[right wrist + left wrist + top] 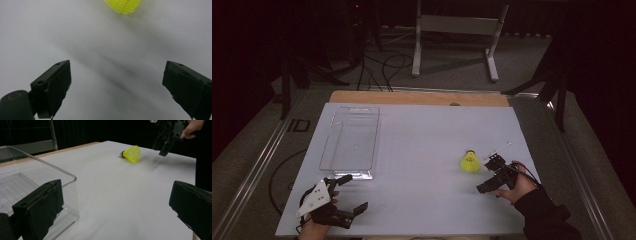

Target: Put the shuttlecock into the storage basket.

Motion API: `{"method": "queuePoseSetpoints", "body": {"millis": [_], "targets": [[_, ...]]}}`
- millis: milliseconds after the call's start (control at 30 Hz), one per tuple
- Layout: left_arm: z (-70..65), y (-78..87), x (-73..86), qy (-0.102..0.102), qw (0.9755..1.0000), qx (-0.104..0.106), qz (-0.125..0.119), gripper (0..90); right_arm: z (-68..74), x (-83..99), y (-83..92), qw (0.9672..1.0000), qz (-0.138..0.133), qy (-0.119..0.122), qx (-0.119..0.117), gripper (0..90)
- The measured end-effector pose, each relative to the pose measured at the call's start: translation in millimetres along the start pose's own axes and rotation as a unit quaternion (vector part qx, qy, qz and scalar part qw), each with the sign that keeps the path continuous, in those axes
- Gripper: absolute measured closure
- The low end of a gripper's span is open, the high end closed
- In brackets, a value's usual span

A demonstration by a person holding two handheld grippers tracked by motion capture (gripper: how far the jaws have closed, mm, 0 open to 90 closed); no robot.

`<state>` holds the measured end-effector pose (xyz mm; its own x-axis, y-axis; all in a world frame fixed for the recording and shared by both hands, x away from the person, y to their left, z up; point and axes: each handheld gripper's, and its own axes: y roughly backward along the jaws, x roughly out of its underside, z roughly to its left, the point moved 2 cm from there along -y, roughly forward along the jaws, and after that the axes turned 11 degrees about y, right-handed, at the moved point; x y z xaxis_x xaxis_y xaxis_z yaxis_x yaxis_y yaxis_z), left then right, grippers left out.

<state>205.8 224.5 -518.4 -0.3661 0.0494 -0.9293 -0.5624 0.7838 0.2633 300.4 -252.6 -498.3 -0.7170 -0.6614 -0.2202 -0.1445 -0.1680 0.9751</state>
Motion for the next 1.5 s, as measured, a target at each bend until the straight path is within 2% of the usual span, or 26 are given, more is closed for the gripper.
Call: {"method": "queuePoseSetpoints", "body": {"millis": [200,333,500,667,967,1133,1333,1500], "targets": [[0.1,-0.1,0.1,0.0,1.0,0.0,0.0,0.2,-1.7,-10.1,-0.9,1.0,0.002,-0.004,0.005,8.8],[0.3,-0.2,0.1,0.001,1.0,0.0,0.0,0.2,-2.3,-17.6,-1.2,0.9999,-0.006,-0.004,0.011,9.3],[0.1,-0.1,0.1,0.0,1.0,0.001,0.0,0.2,-3.8,-24.2,-4.8,0.9999,0.0,-0.005,0.01,9.3],[0.2,-0.3,0.2,0.0,1.0,0.001,0.002,0.2,-7.9,-29.0,-8.9,0.9998,0.004,-0.017,0.009,11.8],[0.3,-0.6,0.3,-0.001,1.0,0.002,0.002,0.2,-12.6,-41.0,-12.6,0.9995,0.009,-0.025,0.017,12.7],[0.4,-0.7,0.3,-0.001,1.0,0.002,0.002,0.2,-16.4,-49.8,-14.2,0.9992,-0.005,-0.027,0.029,13.9],[0.5,-1.0,0.4,-0.002,1.0,0.003,0.003,0.2,-20.4,-56.6,-18.1,0.9988,-0.007,-0.027,0.041,22.6],[0.5,-0.8,0.4,-0.001,1.0,0.003,0.003,0.2,-23.2,-61.4,-23.5,0.9987,-0.005,-0.026,0.044,26.4]]}}
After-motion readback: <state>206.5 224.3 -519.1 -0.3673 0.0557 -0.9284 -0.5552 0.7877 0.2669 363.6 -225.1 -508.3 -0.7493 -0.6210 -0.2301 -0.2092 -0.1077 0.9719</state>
